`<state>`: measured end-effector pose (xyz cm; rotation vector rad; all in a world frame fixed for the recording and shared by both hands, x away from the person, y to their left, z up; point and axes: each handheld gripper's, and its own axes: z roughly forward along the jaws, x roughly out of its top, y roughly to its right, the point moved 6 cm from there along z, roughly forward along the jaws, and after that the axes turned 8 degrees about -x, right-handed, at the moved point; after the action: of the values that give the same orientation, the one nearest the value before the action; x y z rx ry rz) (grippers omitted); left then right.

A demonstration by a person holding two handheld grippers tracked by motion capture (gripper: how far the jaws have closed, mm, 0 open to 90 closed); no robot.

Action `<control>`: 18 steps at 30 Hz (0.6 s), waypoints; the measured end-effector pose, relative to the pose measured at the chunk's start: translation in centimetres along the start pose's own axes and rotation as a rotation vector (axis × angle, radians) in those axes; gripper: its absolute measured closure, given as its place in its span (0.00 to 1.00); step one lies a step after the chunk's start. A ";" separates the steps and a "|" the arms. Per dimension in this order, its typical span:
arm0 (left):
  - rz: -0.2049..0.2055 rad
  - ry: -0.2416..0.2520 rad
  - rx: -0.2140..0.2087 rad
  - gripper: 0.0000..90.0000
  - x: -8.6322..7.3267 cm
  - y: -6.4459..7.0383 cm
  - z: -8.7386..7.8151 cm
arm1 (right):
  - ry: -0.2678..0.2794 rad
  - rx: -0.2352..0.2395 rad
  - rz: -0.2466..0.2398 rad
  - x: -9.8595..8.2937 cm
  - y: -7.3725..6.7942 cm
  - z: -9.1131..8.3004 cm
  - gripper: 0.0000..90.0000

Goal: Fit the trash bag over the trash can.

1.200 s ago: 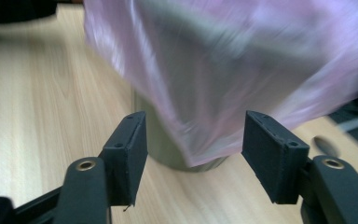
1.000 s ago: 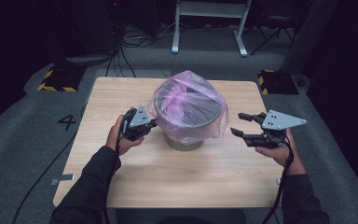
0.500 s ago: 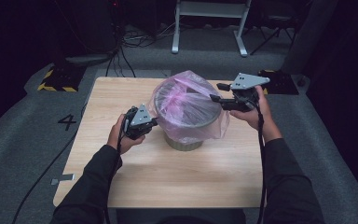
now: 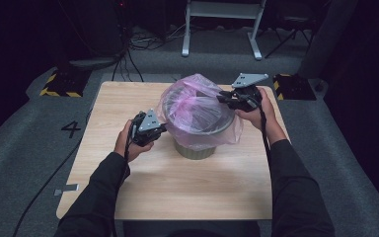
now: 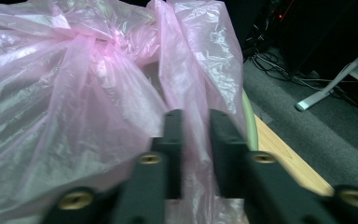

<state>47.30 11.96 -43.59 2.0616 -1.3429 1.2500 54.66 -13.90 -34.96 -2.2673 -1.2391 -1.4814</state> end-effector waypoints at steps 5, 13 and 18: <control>0.004 -0.019 -0.011 1.00 -0.2 -0.1 0.2 | 0.024 -0.012 0.069 0.1 0.7 -0.3 0.99; 0.007 -0.042 -0.023 1.00 -0.6 -0.1 0.5 | -0.014 -0.183 0.221 -1.7 4.4 -0.1 1.00; 0.012 -0.069 -0.027 1.00 -1.0 -0.1 1.0 | -0.058 -0.217 0.309 -3.9 6.0 1.5 1.00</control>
<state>47.73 11.81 -44.94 2.0990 -1.3972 1.1693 59.26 -19.08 -37.16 -2.5139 -0.7234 -1.5024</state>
